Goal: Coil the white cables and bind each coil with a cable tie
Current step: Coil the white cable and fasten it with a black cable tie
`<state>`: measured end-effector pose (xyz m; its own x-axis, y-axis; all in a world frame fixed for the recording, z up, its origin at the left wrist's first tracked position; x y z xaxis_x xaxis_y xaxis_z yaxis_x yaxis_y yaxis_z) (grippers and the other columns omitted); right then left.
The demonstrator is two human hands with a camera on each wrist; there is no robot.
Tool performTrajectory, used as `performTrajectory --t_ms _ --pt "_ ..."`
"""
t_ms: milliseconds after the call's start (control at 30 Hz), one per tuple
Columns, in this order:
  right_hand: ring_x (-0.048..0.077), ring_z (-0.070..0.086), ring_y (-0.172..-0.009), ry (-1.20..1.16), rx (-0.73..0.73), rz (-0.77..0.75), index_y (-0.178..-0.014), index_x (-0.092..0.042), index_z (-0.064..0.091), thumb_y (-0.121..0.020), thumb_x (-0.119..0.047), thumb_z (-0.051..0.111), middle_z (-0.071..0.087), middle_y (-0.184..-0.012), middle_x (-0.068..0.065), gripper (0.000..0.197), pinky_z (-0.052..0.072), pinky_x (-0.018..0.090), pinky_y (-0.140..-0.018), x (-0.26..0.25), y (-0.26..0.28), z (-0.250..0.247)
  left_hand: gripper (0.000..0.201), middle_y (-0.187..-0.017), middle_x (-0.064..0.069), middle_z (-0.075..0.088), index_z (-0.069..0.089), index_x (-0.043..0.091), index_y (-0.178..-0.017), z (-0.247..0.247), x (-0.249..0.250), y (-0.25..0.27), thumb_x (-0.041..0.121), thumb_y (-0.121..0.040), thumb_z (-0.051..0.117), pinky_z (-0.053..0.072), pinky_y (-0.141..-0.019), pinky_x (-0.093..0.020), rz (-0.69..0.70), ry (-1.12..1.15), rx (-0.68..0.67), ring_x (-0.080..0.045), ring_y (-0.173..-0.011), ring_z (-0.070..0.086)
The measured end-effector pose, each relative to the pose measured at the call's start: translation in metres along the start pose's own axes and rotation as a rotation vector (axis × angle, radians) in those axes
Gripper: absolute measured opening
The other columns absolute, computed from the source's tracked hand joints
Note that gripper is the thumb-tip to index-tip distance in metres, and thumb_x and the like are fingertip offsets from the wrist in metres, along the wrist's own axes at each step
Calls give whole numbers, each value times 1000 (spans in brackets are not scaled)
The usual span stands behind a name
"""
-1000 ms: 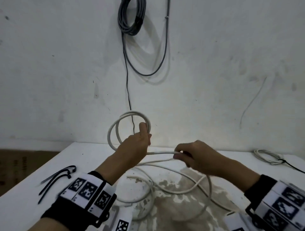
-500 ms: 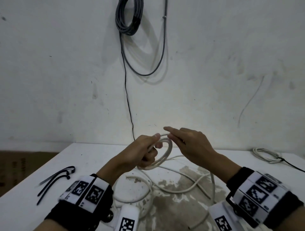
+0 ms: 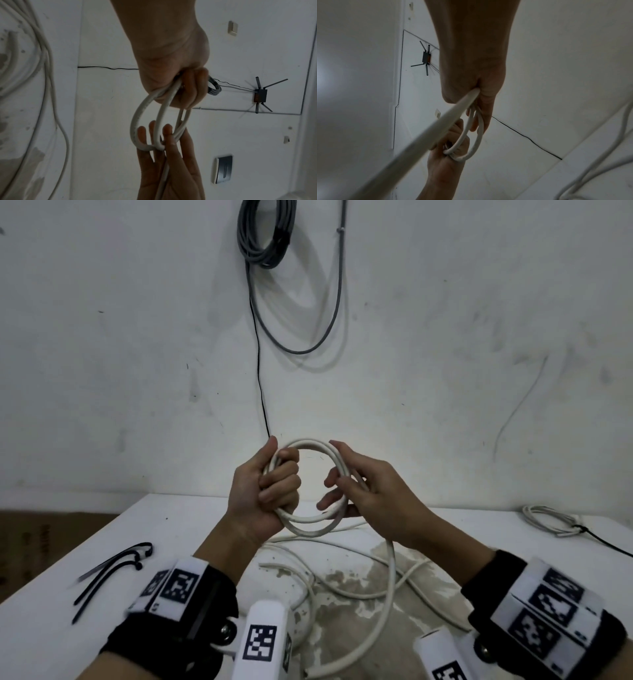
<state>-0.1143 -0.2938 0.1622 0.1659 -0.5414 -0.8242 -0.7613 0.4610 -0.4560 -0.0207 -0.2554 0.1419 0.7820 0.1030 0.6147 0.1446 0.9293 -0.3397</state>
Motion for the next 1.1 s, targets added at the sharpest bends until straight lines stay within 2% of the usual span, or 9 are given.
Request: performTrajectory --t_ms 100,167,267,567,767,867,933,1000,1100 --pt "10 66 -73 133 -16 -56 -142 -16 34 -94 6 40 48 -97 8 53 52 17 -56 -1 0 -2 38 -51 -3 33 56 -2 -87 0 3 2 30 -98 38 35 -47 -30 12 -37 26 -15 -46 36" --pt "10 65 -76 232 -32 -99 -144 -19 30 -92 7 43 48 -99 2 59 57 24 -62 -2 1 -2 32 -43 1 29 58 2 -77 1 0 -1 28 -92 47 38 -40 -25 0 -53 63 -12 -37 36" --pt "8 64 -78 350 -77 -136 -146 -25 23 -89 11 44 44 -101 -7 70 59 25 -73 -1 3 -3 37 -30 7 29 56 10 -61 -5 5 -1 36 -84 45 29 -30 -17 43 -214 234 -5 -26 34" --pt "12 68 -76 413 -162 -132 -144 -37 16 -83 17 42 40 -121 -4 85 57 21 -69 -2 10 -2 35 -42 8 9 61 5 -62 6 -5 -1 19 -77 33 27 -26 -15 -35 -298 252 -3 -23 29" --pt "8 66 -69 514 -170 -161 -145 -31 22 -78 19 40 41 -123 -4 86 46 13 -60 -4 11 -9 35 -38 8 13 59 6 -59 8 -10 -1 18 -77 31 20 -25 -15 -92 -340 273 -7 -33 8" --pt "14 68 -65 409 -106 -157 -138 -35 32 -82 16 44 45 -114 -3 77 51 18 -61 -2 8 -15 35 -40 9 12 55 8 -61 10 -11 -6 25 -83 34 16 -27 -15 -83 -311 271 -6 -34 7" --pt "18 64 -54 217 3 -125 -127 -36 44 -92 3 48 51 -102 3 53 50 22 -53 0 5 -22 32 -35 9 20 55 8 -62 13 -11 -9 23 -83 36 18 -27 -14 -60 -318 262 -4 -32 9" --pt "13 52 -41 143 183 -156 -119 -31 55 -96 -8 47 53 -81 4 33 42 19 -43 -1 3 -34 33 -35 9 29 59 7 -67 16 -14 -11 24 -84 37 21 -29 -14 -38 -334 248 -2 -29 20" --pt "8 37 -37 174 357 -232 -109 -26 63 -95 -4 47 46 -63 -2 31 34 19 -39 -7 2 -50 39 -40 7 32 61 6 -82 14 -20 -11 34 -92 36 34 -36 -16 -33 -363 278 -6 -36 38"
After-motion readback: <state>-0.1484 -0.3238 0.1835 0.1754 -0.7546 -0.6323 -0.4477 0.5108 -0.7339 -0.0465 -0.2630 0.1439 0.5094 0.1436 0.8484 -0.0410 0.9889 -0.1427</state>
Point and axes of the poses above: each hand's wrist, its own y-axis away from the middle knuckle, its own z-axis out of the palm, x = y × z, the point moved 8 cm from there along -y, towards the middle knuckle
